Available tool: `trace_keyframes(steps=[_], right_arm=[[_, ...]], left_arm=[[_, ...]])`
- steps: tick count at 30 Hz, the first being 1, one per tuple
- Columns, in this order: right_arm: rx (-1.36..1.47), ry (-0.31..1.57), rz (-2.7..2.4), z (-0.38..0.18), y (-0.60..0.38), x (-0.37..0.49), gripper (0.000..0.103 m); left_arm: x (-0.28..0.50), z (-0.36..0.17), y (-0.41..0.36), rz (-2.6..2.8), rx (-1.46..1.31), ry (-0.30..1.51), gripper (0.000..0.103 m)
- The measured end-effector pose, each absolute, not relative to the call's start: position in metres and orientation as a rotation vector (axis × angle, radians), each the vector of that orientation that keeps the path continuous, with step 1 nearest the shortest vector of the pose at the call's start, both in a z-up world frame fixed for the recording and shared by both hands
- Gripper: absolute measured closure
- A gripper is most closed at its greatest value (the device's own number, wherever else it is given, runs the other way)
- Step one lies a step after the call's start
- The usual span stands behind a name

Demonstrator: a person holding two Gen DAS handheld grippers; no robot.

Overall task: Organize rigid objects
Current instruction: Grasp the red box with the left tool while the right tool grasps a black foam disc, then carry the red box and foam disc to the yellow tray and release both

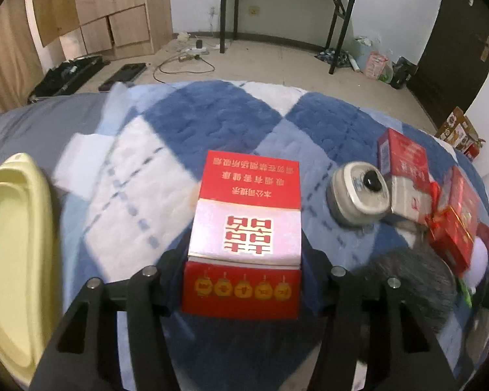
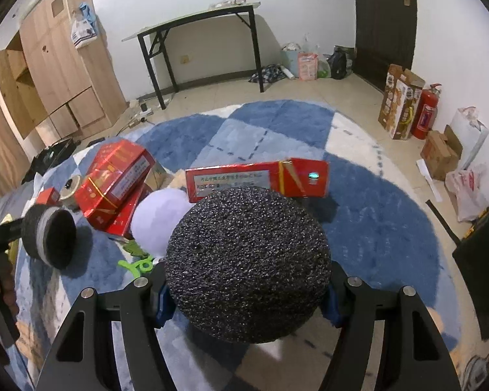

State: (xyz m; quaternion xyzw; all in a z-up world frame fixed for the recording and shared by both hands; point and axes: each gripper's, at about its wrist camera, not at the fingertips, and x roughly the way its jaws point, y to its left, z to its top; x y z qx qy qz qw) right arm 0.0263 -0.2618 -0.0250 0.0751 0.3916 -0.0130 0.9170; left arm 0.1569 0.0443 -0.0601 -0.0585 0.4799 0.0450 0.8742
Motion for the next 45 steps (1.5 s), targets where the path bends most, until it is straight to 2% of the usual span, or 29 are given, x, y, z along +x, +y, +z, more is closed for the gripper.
trace_keyframes(steps=[12, 17, 21, 31, 45], right_arm=[[0.159, 0.777, -0.004, 0.008, -0.267, -0.024, 0.035], [0.133, 0.765, 0.023, 0.026, -0.263, -0.051, 0.035], [0.087, 0.767, 0.055, 0.036, -0.256, -0.074, 0.035], [0.074, 0.862, 0.041, 0.012, -0.241, -0.073, 0.035], [0.032, 0.837, 0.073, 0.006, -0.225, -0.061, 0.035]], left_arm=[[0.056, 0.033, 0.052, 0.047, -0.09, 0.885, 0.044], [0.014, 0.056, 0.053, 0.018, -0.083, 0.874, 0.044], [-0.006, 0.059, 0.056, 0.022, -0.075, 0.868, 0.044], [-0.013, 0.032, 0.062, 0.043, -0.119, 0.857, 0.044], [-0.007, 0.049, 0.092, 0.056, -0.134, 0.822, 0.044]])
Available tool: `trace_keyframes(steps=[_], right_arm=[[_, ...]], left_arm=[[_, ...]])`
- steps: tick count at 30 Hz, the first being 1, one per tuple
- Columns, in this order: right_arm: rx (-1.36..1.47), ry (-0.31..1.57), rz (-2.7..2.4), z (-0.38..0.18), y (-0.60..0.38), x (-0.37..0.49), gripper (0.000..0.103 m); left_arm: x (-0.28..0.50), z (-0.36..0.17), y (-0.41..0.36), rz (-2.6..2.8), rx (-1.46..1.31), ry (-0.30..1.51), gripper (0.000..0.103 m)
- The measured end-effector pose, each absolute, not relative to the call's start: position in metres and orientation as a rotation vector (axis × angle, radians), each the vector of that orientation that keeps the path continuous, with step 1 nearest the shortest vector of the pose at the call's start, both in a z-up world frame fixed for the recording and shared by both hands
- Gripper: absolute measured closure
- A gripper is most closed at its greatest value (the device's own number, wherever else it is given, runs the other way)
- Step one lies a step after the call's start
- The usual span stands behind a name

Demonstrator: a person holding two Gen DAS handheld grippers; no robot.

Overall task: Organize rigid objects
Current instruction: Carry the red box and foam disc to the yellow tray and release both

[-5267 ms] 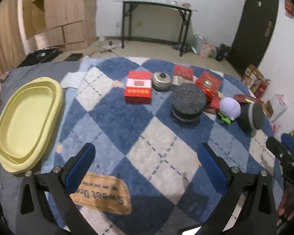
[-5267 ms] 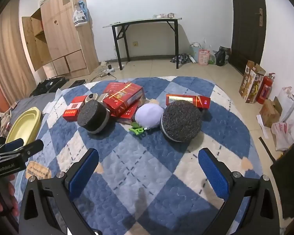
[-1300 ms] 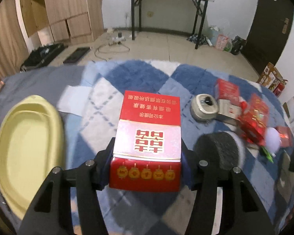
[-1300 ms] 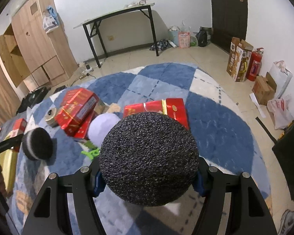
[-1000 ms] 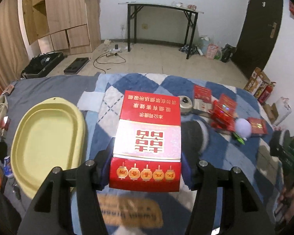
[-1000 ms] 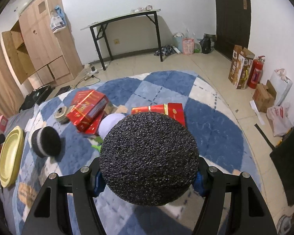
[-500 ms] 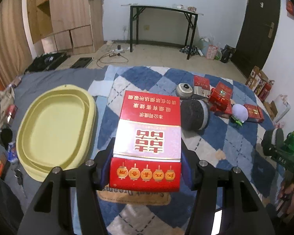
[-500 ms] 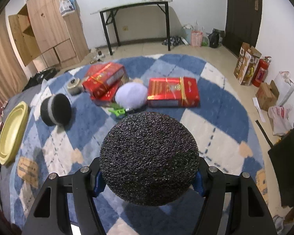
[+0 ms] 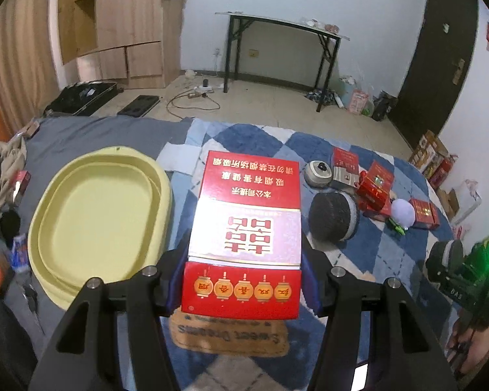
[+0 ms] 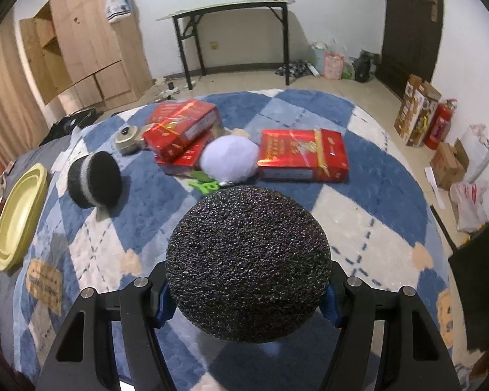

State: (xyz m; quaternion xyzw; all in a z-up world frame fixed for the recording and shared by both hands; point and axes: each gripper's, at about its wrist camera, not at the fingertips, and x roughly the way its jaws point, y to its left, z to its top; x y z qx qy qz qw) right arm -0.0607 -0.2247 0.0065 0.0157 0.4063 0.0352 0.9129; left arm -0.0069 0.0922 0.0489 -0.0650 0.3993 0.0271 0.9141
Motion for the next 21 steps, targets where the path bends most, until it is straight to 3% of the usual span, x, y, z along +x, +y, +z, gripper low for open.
trace_keyframes(steps=[8, 14, 21], right_arm=[[-0.094, 0.732, 0.291, 0.06, -0.159, -0.067, 0.035], [-0.144, 0.678, 0.595, 0.105, -0.023, -0.051, 0.035], [-0.233, 0.75, 0.779, 0.073, 0.13, -0.027, 0.035]], left_arm=[[0.008, 0.065, 0.186, 0.182, -0.16, 0.822, 0.044], [0.01, 0.053, 0.261, 0.321, -0.298, 0.851, 0.044], [0.008, 0.002, 0.327, 0.379, -0.436, 0.901, 0.044]])
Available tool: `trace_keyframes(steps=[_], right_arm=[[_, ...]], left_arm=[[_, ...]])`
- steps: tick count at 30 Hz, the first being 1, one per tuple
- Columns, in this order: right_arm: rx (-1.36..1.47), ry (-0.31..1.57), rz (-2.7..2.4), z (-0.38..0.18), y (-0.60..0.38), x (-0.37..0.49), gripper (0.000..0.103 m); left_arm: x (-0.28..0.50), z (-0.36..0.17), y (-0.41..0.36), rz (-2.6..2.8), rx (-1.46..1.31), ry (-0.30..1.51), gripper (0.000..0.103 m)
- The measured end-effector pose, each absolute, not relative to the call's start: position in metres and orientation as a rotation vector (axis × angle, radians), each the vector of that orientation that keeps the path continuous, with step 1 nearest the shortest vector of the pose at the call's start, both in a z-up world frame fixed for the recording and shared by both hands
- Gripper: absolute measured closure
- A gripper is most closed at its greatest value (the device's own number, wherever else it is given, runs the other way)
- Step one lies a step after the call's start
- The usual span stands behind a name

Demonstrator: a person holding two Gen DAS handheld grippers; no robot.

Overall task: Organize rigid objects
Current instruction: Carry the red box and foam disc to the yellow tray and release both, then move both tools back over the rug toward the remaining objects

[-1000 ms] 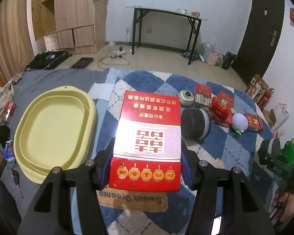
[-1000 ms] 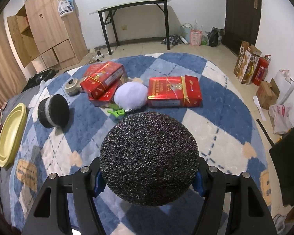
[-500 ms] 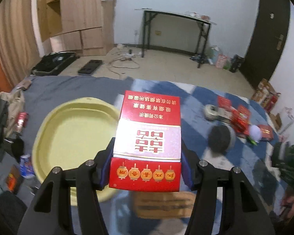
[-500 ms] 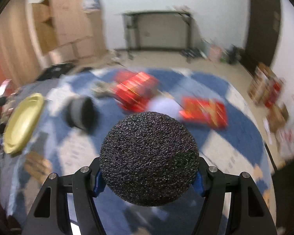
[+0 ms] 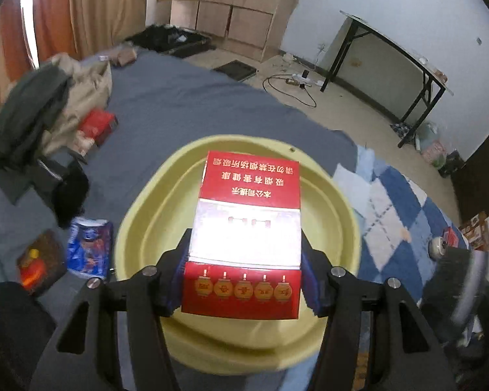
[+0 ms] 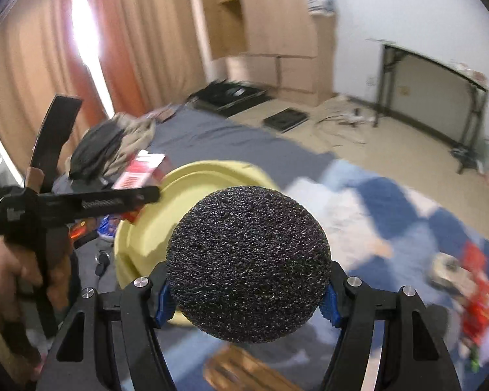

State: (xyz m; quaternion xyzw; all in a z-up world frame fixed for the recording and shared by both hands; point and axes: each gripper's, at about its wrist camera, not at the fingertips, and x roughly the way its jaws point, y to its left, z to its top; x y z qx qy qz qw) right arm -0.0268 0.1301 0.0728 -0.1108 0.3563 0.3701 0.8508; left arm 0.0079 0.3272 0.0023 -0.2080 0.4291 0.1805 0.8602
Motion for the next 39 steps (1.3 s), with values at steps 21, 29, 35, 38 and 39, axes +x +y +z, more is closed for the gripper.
trace_keyframes(steps=[21, 29, 35, 38, 39], right_arm=[[-0.546, 0.863, 0.818, -0.062, 0.283, 0.011, 0.035], [-0.533, 0.865, 0.852, -0.059, 0.295, 0.008, 0.004], [-0.416, 0.809, 0.791, -0.019, 0.259, 0.002, 0.0], [-0.287, 0.805, 0.689, 0.016, 0.202, 0.007, 0.0], [-0.261, 0.803, 0.66, 0.024, 0.184, 0.006, 0.0]], left_arm=[[0.031, -0.088, 0.363, 0.431, -0.489, 1.03, 0.044], [0.036, -0.075, 0.354, 0.432, -0.487, 1.007, 0.013], [0.023, -0.004, 0.343, 0.438, -0.487, 0.857, 0.001], [0.026, 0.035, 0.309, 0.398, -0.428, 0.795, 0.0], [0.025, 0.045, 0.297, 0.371, -0.418, 0.784, 0.0]])
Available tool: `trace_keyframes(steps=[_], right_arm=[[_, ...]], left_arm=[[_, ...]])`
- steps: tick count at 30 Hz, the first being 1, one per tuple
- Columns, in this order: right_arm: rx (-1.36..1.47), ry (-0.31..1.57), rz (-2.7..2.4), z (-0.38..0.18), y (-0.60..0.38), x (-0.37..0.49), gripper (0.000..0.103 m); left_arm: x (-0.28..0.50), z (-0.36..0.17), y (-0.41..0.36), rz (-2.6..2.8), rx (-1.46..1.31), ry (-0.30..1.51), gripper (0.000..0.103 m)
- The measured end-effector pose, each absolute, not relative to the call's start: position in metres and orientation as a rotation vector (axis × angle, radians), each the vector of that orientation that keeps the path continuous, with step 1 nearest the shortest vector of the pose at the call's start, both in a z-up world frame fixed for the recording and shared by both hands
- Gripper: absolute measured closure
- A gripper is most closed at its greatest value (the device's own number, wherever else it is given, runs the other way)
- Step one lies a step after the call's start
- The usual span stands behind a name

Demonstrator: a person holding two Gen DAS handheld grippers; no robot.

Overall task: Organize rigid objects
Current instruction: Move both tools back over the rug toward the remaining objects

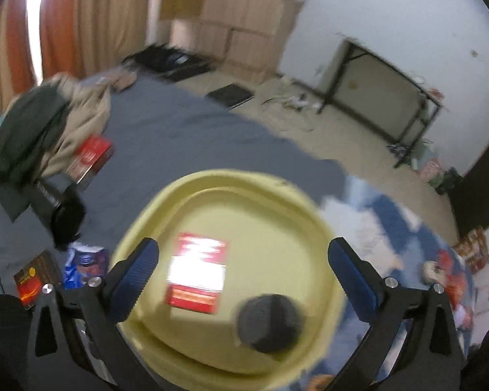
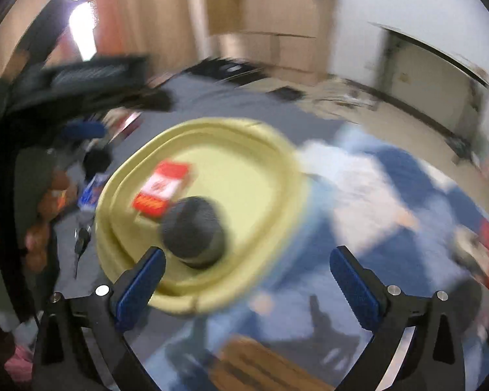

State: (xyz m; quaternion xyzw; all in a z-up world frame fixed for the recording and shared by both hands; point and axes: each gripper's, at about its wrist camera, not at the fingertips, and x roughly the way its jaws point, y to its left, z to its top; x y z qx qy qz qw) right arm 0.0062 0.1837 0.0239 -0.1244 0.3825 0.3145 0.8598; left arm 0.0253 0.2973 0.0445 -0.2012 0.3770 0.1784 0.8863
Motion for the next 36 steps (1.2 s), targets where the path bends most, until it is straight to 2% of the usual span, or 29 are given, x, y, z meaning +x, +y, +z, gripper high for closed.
trace_keyframes(steps=[5, 8, 14, 20, 25, 36], right_arm=[[-0.11, 0.723, 0.422, 0.086, 0.038, -0.006, 0.0], [-0.084, 0.702, 0.288, 0.103, -0.046, -0.026, 0.0], [0.003, 0.725, 0.062, 0.075, -0.191, -0.071, 0.0], [0.13, 0.741, -0.021, 0.045, -0.23, -0.081, 0.0], [0.201, 0.731, -0.021, 0.038, -0.257, -0.08, 0.0], [0.191, 0.746, -0.001, 0.024, -0.263, -0.076, 0.0]], left_arm=[[0.02, 0.085, 0.198, 0.211, -0.341, 0.732, 0.0], [0.004, 0.088, 0.151, 0.166, -0.283, 0.699, 0.0], [-0.013, 0.055, 0.079, 0.1, -0.212, 0.797, 0.0], [-0.025, 0.026, 0.053, 0.111, -0.29, 0.806, 0.0], [-0.024, 0.014, 0.043, 0.105, -0.221, 0.81, 0.0], [-0.025, 0.019, 0.057, 0.117, -0.299, 0.797, 0.0]])
